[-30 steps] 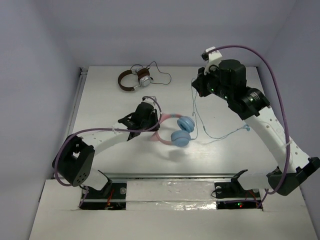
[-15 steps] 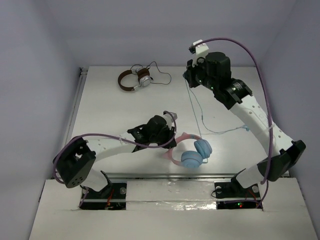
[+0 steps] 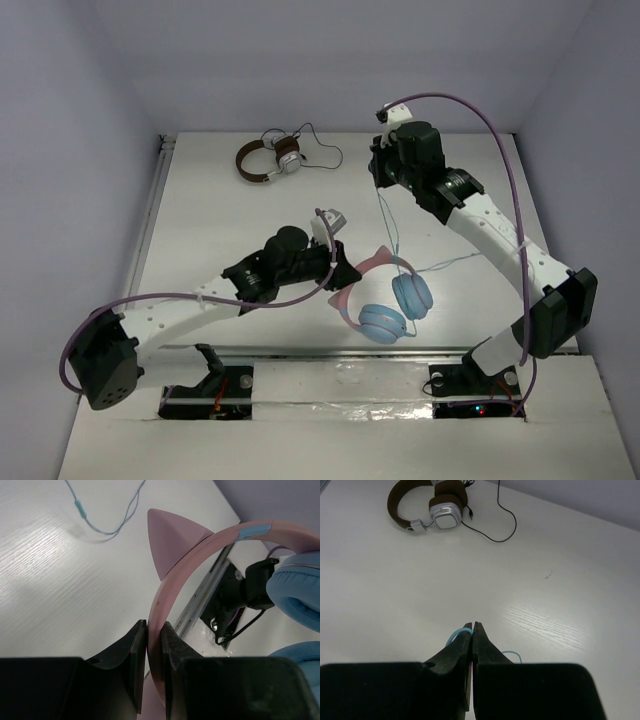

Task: Wrap the headphones

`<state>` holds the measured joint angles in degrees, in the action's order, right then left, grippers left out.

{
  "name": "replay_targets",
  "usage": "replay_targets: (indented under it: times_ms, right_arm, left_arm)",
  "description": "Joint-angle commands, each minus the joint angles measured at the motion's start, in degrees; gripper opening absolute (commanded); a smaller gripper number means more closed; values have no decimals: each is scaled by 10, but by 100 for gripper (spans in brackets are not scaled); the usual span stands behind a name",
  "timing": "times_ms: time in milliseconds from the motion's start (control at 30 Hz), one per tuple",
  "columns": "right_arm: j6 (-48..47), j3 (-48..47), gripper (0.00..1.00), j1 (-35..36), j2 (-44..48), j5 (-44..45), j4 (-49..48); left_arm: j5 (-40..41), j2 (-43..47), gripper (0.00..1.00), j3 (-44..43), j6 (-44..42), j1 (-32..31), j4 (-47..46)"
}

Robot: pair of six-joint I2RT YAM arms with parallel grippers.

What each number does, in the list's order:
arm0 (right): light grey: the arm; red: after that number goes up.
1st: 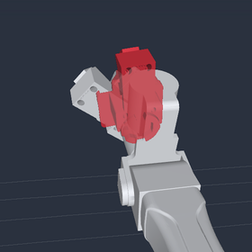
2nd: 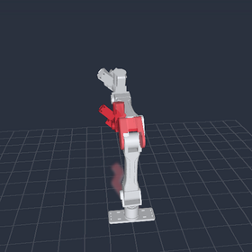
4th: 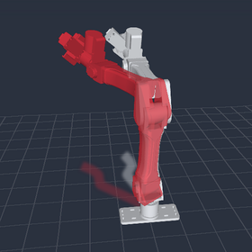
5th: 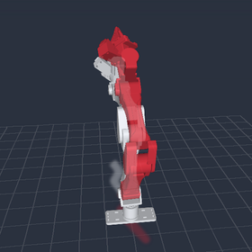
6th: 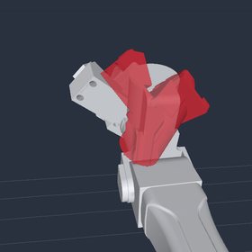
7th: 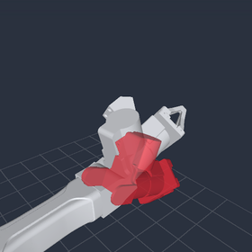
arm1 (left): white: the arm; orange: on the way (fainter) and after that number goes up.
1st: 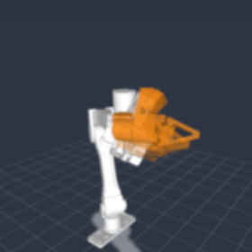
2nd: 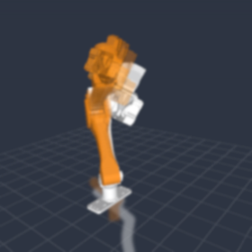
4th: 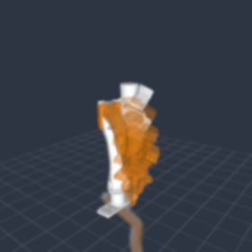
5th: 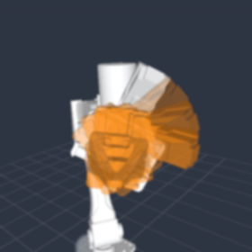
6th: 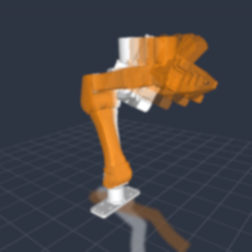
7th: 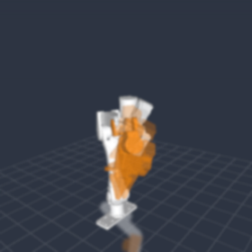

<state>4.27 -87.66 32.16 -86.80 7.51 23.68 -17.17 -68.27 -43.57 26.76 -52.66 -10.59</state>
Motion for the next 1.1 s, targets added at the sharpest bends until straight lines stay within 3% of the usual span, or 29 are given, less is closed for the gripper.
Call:
replay_targets:
  times_ms: [0, 167, 300, 667, 900, 1067]
  right_arm:
    - [29, 15, 0, -11, 16, 10, -50]
    - [55, 51, 0, -18, 25, -16, -63]
    - [75, 88, 0, -18, 52, -99, -89]
    - [125, 220, 0, -23, 149, -57, -153]
    - [156, 353, 0, -23, 190, -293, -349]
    - [194, 408, 0, -23, 190, -348, -410]
  left_arm:
    - [-41, 53, 0, 8, 22, -2, -77]
    - [-18, 109, 0, 9, 33, -2, -105]
    - [15, 135, 0, 21, 50, -2, -142]
    - [199, 234, 0, 43, 85, -2, -128]
    - [256, 238, 0, 37, 106, -2, -148]
    - [315, 233, 0, 10, 103, -2, -139]
